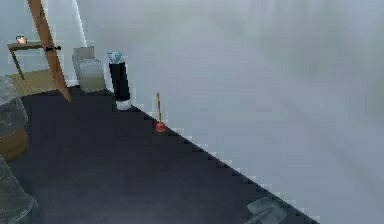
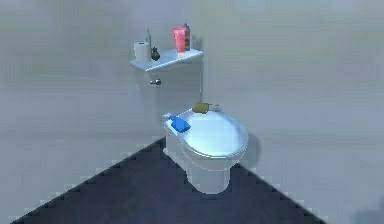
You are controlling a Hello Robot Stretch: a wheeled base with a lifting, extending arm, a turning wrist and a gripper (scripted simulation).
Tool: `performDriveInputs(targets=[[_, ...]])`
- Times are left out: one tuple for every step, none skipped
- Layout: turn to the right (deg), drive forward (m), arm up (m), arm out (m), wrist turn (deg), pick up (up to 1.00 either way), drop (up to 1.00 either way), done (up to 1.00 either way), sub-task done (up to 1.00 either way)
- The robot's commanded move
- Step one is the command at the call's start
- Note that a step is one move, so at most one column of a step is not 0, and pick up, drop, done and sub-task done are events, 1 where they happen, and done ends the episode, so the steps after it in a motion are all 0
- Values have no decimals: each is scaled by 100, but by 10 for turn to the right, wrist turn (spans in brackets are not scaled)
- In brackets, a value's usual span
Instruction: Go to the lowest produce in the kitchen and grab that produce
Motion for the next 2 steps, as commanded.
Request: performDriveInputs(targets=[[-210, 0, 0, 0, 0, 0, 0, 0, 0], [0, 100, 0, 0, 0, 0, 0, 0, 0]])
